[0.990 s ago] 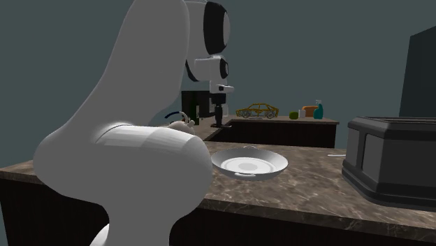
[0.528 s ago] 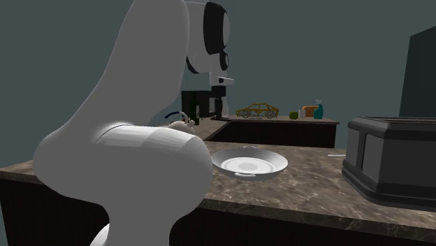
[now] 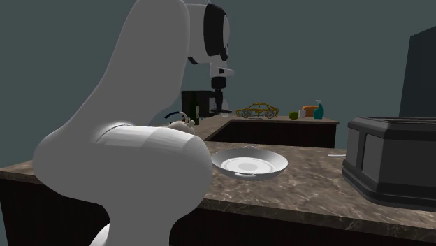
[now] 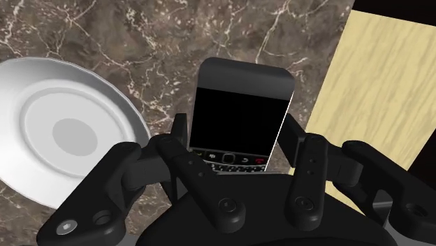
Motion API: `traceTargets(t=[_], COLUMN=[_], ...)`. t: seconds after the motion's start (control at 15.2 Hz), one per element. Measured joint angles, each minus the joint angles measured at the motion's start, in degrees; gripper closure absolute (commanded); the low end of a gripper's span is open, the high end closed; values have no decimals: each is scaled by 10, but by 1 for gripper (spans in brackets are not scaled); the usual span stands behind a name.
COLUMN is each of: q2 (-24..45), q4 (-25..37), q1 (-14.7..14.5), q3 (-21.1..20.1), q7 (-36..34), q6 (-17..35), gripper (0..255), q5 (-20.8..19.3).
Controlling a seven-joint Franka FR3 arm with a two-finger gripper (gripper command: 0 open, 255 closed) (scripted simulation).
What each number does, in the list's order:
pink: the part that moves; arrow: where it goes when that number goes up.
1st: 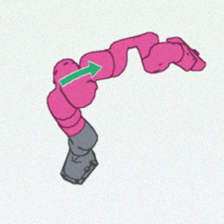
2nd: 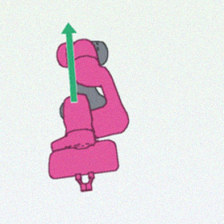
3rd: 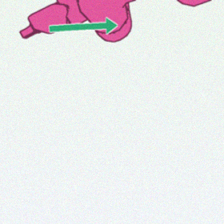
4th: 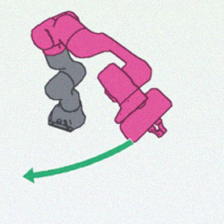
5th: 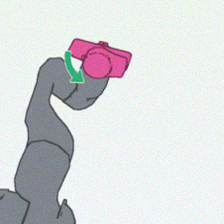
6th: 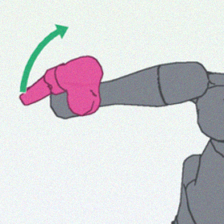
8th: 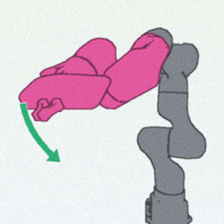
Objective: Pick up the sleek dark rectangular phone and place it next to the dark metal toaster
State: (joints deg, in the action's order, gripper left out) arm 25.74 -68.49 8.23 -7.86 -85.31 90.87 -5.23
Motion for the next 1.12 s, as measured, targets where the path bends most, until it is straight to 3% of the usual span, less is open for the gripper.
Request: traceTargets(t=[0.46,0.99,1.12], q2=[19,78,61], q4=[84,245,221], q1=[-6,-19,-5], q3=[0,2,4], q7=[1,6,18], q6=[-65,-167,-160], gripper=[255,255,255], q5=[-2,-10,-7])
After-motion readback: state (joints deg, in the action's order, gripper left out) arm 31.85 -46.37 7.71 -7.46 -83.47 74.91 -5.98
